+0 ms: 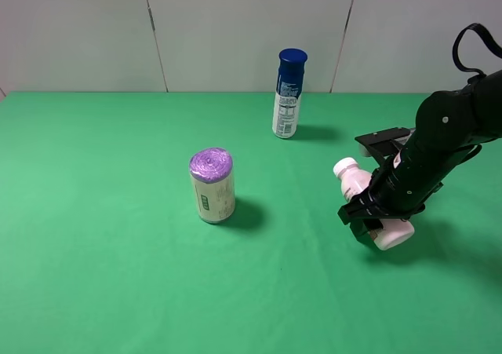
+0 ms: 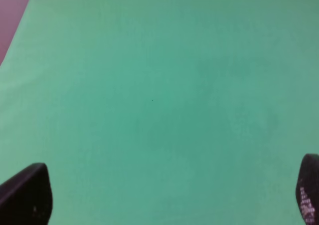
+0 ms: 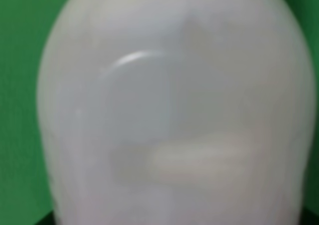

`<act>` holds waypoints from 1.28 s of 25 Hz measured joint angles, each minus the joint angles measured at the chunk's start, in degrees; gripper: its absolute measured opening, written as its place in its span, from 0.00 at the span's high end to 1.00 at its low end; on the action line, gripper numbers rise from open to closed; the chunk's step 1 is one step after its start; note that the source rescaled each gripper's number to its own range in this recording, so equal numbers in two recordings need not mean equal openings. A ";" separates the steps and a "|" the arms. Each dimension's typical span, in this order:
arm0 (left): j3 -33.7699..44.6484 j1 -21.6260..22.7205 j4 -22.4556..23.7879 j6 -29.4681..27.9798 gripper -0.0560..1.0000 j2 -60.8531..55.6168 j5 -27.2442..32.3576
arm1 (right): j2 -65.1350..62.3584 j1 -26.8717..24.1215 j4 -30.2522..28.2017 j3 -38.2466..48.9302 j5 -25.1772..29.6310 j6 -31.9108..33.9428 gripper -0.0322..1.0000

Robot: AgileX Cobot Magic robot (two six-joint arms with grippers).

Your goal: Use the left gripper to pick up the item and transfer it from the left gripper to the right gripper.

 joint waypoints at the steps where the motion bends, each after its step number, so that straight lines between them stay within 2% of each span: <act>1: 0.00 0.00 0.00 0.00 0.04 0.00 0.00 | 0.00 0.00 -0.16 0.00 0.00 0.00 0.89; 4: 0.00 0.00 0.00 0.00 0.04 0.00 0.00 | 0.00 0.00 -0.40 0.00 -0.87 0.00 0.88; 5: 0.00 0.00 0.00 0.00 0.04 0.00 0.00 | 0.00 0.00 -0.40 0.00 -1.23 0.00 0.71; 6: 0.00 0.00 0.00 0.00 0.04 0.00 0.00 | 0.00 0.00 -0.40 -0.11 -1.48 0.15 0.43; 7: 0.00 0.00 0.00 0.00 0.04 0.00 -0.05 | -0.07 0.00 -0.40 -0.19 -1.92 0.36 0.28; 8: 0.00 0.00 0.00 0.00 0.04 0.00 -0.13 | -0.06 0.00 -0.40 -0.26 -2.26 0.56 0.16; 10: 0.00 0.00 0.00 0.00 0.04 0.00 -0.13 | -0.06 0.00 -0.40 -0.26 -2.55 0.56 0.06; 13: 0.00 0.00 0.00 0.00 0.04 0.00 -0.13 | -0.06 0.00 -0.47 -0.26 -2.61 0.64 0.01; 25: 0.00 0.00 0.00 0.00 0.04 0.00 -0.13 | -0.37 0.00 -0.51 -0.26 -2.29 0.77 0.00; 32: 0.00 0.00 0.00 0.00 0.04 0.00 -0.13 | -5.77 0.00 -0.58 -0.26 -0.50 0.77 0.00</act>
